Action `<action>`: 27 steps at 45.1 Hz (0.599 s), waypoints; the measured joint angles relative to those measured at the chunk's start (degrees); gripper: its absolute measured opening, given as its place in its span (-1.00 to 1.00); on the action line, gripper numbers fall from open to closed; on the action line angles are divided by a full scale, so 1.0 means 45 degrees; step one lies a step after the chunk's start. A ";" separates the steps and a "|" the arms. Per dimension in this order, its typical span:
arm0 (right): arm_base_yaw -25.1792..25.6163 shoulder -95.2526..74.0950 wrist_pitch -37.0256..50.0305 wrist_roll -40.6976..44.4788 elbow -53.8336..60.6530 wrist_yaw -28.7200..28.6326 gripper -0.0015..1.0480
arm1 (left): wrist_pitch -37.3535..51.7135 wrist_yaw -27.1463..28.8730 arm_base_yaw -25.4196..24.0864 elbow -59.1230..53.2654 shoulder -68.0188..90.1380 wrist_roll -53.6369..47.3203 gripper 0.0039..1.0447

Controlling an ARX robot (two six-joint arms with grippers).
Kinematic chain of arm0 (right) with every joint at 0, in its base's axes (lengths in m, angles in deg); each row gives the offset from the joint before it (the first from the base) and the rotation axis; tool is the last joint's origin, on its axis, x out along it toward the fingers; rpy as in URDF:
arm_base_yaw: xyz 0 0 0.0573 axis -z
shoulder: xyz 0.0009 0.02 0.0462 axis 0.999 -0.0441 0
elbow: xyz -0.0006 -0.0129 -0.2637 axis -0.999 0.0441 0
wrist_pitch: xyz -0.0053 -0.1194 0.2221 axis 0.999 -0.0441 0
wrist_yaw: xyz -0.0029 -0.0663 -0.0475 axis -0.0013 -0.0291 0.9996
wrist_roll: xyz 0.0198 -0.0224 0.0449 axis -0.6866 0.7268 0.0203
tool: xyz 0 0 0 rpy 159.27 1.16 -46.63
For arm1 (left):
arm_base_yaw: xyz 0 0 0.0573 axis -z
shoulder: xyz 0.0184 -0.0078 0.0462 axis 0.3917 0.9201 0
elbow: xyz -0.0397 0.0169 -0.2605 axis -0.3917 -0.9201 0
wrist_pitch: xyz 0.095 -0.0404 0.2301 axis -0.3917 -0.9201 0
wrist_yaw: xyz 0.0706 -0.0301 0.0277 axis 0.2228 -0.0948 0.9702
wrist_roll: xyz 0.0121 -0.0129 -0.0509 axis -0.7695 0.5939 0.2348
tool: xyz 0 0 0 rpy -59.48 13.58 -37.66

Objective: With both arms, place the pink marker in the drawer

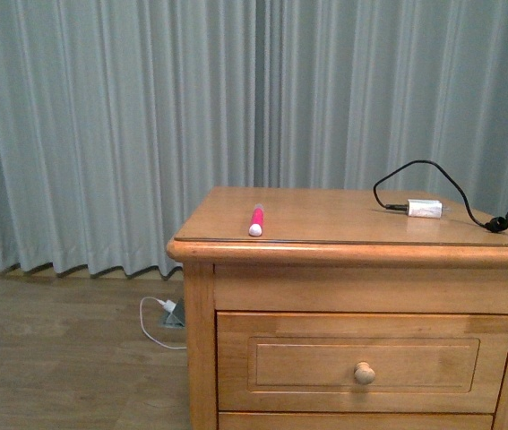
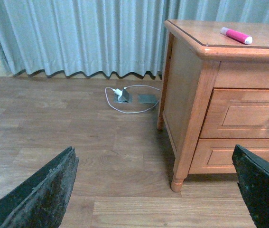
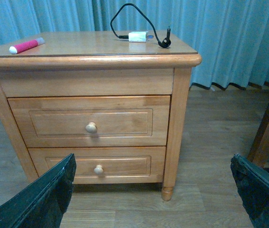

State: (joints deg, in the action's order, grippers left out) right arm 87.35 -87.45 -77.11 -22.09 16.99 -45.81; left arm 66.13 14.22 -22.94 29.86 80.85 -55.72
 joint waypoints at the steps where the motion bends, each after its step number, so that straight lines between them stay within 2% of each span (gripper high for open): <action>1: 0.0000 0.0000 0.0000 -0.0005 0.0000 0.0000 0.84 | 0.0000 0.0000 0.0000 0.0000 0.0000 0.0000 0.89; 27: 0.0000 0.0000 0.0000 0.0000 0.0000 0.0000 0.84 | 0.0000 0.0000 0.0000 0.0000 0.0000 0.0000 0.89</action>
State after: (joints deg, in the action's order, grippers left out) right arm 87.35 -87.45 -77.11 -22.09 16.99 -45.81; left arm 66.13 14.22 -22.94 29.86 80.85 -55.72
